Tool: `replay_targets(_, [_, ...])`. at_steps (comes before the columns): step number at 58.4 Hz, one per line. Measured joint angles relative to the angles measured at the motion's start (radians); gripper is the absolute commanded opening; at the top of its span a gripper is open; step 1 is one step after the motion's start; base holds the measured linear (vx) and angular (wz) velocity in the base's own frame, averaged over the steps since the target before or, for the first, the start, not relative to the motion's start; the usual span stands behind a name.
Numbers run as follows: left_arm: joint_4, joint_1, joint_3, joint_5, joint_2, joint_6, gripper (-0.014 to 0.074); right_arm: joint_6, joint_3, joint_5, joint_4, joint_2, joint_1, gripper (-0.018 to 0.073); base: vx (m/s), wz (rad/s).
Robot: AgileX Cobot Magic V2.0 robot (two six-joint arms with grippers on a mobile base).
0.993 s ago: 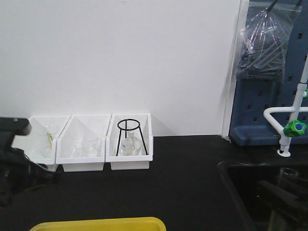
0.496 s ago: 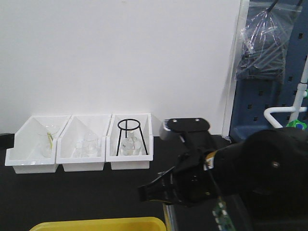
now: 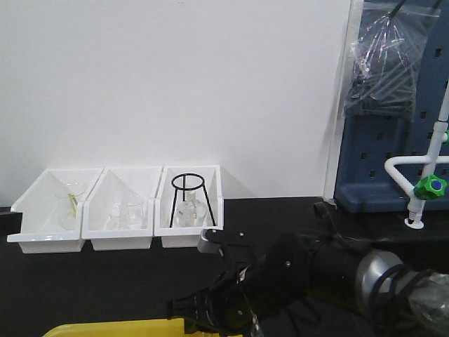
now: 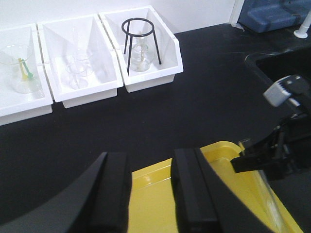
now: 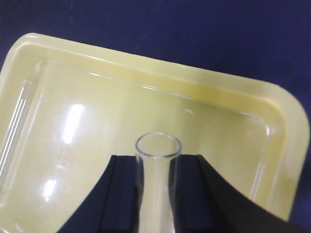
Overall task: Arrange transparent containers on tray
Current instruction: 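Lower the right gripper's glass tube into the tray and open it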
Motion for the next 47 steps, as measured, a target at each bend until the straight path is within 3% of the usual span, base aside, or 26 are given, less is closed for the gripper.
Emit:
replay_targets(15, [0.000, 0.000, 0.000, 0.000, 0.000, 0.000, 0.0344, 0.003, 0.000, -0.061, 0.032, 0.096, 0.000, -0.0002, 0.00, 0.00])
replay_targets(23, [0.000, 0.000, 0.000, 0.000, 0.000, 0.000, 0.0344, 0.008, -0.006, -0.070, 0.040, 0.144, 0.000, 0.0048, 0.00, 0.00])
replay_targets(47, [0.000, 0.000, 0.000, 0.000, 0.000, 0.000, 0.0344, 0.008, -0.010, -0.075, 0.051, 0.193, 0.000, 0.0480, 0.00, 0.00])
